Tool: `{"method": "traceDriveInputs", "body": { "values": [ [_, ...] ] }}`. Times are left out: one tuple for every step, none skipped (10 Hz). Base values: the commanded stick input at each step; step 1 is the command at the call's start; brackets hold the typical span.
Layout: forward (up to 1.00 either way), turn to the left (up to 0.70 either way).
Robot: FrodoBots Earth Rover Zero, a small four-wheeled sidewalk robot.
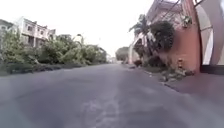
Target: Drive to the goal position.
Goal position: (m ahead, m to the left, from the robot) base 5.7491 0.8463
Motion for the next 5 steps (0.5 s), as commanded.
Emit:
{"method": "traceDriveInputs", "body": {
  "values": [
    [1.0, -0.22],
    [1.0, -0.16],
    [1.0, -0.1],
    [1.0, -0.04],
    [1.0, 0.0]
  ]
}}
